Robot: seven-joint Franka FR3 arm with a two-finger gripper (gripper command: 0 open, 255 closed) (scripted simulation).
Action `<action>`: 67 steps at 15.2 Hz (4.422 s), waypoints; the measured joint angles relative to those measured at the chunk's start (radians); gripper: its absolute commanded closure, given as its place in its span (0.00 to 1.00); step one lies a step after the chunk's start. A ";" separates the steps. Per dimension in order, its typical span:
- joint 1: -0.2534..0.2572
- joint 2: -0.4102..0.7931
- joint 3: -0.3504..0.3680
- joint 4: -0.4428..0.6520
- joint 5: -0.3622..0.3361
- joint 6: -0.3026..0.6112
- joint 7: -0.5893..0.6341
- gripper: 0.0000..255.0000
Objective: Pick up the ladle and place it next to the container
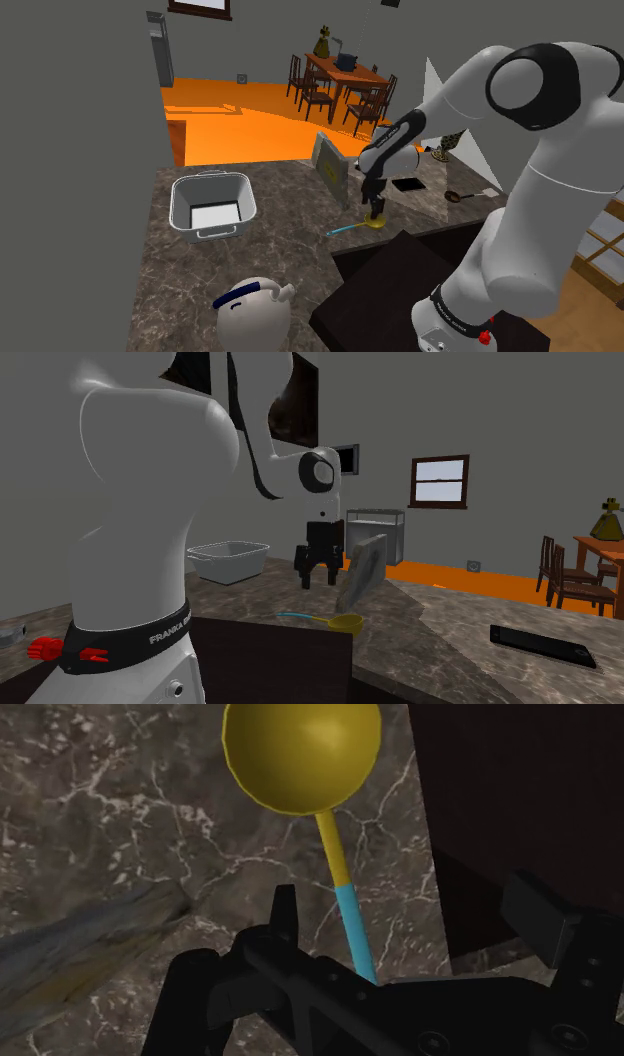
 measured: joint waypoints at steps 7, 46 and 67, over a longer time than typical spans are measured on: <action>-0.119 0.250 0.158 0.089 0.173 0.117 -0.294 0.00; -0.050 0.112 0.058 0.051 0.055 0.028 -0.228 1.00; 0.007 -0.228 -0.036 0.066 -0.240 -0.269 -0.028 1.00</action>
